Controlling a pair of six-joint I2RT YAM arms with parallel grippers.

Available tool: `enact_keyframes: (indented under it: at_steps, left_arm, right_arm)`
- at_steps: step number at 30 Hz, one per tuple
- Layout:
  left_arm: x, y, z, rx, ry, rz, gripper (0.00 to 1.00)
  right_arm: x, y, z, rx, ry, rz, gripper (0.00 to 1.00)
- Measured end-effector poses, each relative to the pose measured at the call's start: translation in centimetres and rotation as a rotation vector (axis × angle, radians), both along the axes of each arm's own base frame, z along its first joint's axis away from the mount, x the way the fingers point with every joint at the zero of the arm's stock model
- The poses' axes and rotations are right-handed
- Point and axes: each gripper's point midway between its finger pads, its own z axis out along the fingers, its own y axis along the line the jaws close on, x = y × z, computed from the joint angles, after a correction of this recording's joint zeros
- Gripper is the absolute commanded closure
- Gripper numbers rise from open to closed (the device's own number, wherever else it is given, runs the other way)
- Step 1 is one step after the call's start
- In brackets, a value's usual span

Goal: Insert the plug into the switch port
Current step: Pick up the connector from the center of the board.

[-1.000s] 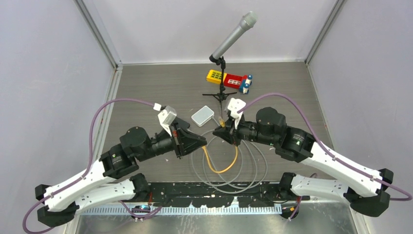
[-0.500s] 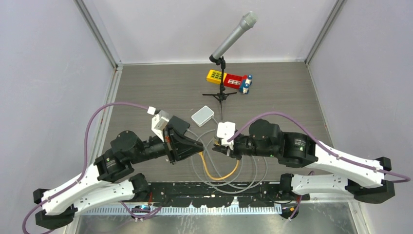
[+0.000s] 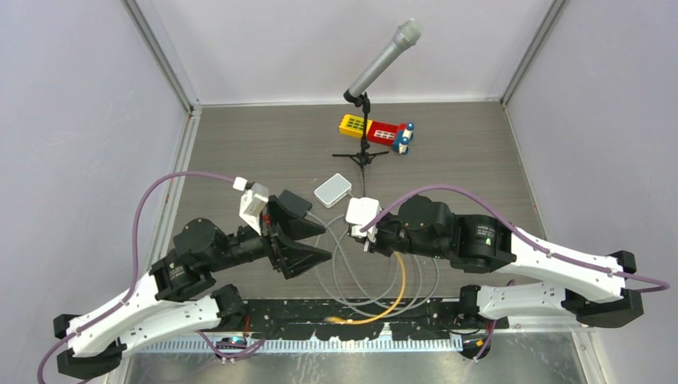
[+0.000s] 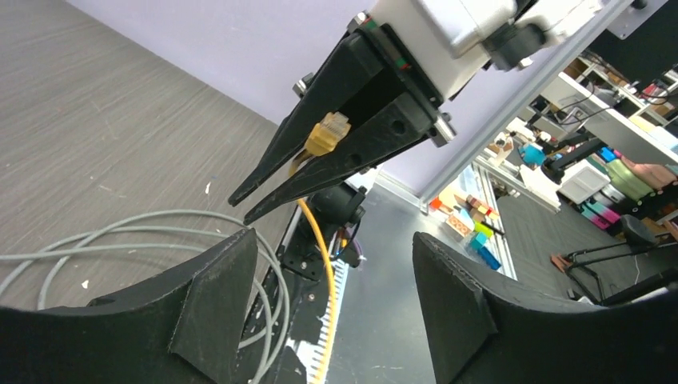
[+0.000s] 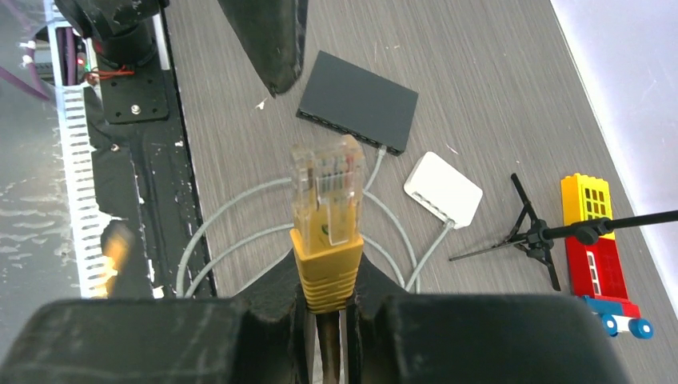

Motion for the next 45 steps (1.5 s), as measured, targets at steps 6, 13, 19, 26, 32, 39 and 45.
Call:
enact_keyframes:
  at_steps: [6,13,19,26,32,39,45]
  left_arm:
    - [0.1,0.6,1.3,-0.052,-0.015,0.021,0.28]
    - [2.0,-0.2,1.1,-0.112,0.047,0.099,0.28]
    - [3.0,-2.3,0.5,-0.108,0.068,0.099,0.33]
    - [3.2,-3.9,1.1,-0.108,0.073,0.061,0.5]
    - [2.5,-3.9,2.3,-0.145,0.052,0.028,0.81]
    - [2.4,-3.9,2.3,-0.143,0.041,0.022,1.0]
    - [2.4,-3.9,2.4,-0.146,0.041,0.021,1.0]
  right_arm:
    - [0.1,-0.2,-0.3,-0.004,0.002,-0.011,0.99]
    - [-0.1,0.2,-0.2,0.014,0.017,-0.004,1.0]
    - [-0.4,0.6,0.0,0.035,0.027,0.014,1.0]
    - [-0.5,1.0,0.0,0.046,0.036,0.019,0.99]
    - [-0.6,1.3,-0.1,0.052,0.052,0.019,1.0]
    - [-0.7,1.5,0.0,0.062,0.062,0.022,0.91]
    - [-1.0,1.6,-0.4,0.074,0.083,0.025,0.37]
